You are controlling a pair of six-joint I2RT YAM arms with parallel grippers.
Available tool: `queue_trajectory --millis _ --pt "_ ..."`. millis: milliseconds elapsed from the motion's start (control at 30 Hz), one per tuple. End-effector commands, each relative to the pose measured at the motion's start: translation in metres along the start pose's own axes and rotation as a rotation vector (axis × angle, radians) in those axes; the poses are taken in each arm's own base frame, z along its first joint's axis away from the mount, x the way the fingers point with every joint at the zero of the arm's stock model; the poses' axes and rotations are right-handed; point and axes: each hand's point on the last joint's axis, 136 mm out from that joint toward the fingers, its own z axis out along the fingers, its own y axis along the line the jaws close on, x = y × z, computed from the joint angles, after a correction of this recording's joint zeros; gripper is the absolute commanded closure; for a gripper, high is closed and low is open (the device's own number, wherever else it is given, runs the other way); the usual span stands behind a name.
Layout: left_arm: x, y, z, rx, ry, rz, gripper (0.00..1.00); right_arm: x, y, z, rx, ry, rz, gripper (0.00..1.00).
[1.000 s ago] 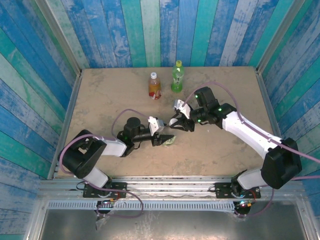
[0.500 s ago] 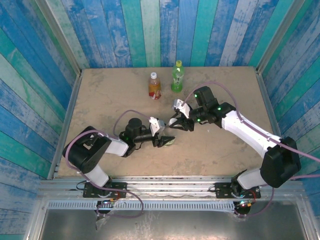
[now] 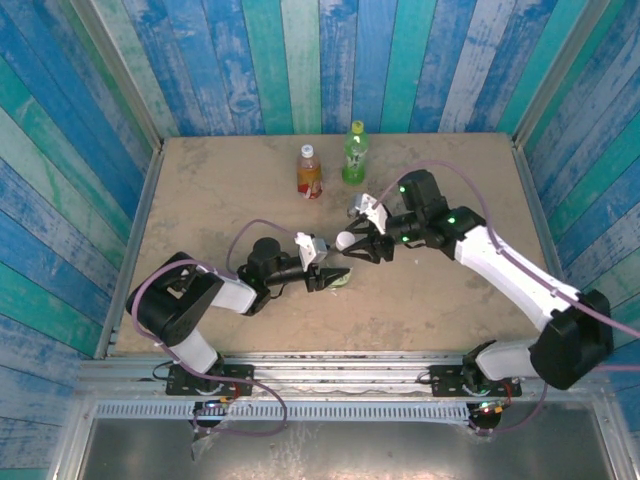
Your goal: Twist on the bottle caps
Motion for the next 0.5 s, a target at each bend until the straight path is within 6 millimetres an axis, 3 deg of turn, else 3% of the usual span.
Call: queue_trajectory --millis 0,267,467 --pt "-0.016 -0.012 -0.003 0.073 -0.045 0.011 0.46 -0.017 0.02 -0.016 -0.068 -0.096 -0.048 0.4" --pt "-0.031 -0.037 -0.004 0.246 -0.057 0.007 0.47 -0.026 0.04 -0.022 -0.183 -0.137 -0.103 0.42" --pt "-0.036 -0.044 -0.005 0.29 -0.06 0.014 0.47 -0.021 0.041 -0.018 -0.211 -0.119 -0.099 0.43"
